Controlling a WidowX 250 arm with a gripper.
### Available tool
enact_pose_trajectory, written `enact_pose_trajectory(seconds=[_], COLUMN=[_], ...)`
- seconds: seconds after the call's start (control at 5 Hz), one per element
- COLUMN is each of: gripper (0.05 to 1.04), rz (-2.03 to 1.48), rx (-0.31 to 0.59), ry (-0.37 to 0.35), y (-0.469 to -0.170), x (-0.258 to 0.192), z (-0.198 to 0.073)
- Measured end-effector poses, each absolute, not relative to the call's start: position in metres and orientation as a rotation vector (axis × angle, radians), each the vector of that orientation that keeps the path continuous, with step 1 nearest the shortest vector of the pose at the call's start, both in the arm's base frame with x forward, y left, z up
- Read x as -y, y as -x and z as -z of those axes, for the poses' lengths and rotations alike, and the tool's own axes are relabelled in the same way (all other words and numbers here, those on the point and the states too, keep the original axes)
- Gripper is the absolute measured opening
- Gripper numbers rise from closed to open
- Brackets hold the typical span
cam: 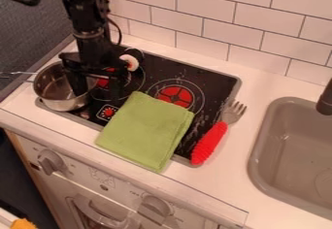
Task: Take the silver pan to the upper right corner of the burner
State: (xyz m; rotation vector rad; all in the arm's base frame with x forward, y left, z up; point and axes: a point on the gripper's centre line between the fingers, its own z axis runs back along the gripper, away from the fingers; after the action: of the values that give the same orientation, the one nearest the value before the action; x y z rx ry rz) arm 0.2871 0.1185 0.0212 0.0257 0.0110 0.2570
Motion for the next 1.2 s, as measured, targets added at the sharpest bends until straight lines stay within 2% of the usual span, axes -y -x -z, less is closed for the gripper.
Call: enact_pose_trajectory(seconds=[0.2,0.6,0.8,1.0,1.2], gripper=[0.925,0.372,0.15,0.08,0.075], rz=[-0.253,-0.244,-0.223,-0.177,-0.056], rx=[-0.036,-0.014,0.01,0.003,0.029], ry=[-0.032,-0.037,-0.044,-0.06,-0.097], y=[-0.293,-0.288,-0.286,-0.285,-0.304], x=[-0.123,-0.125,-0.118,-0.095,-0.041], z=[-0.009,-0.011,-0.025,-0.044,-0.075])
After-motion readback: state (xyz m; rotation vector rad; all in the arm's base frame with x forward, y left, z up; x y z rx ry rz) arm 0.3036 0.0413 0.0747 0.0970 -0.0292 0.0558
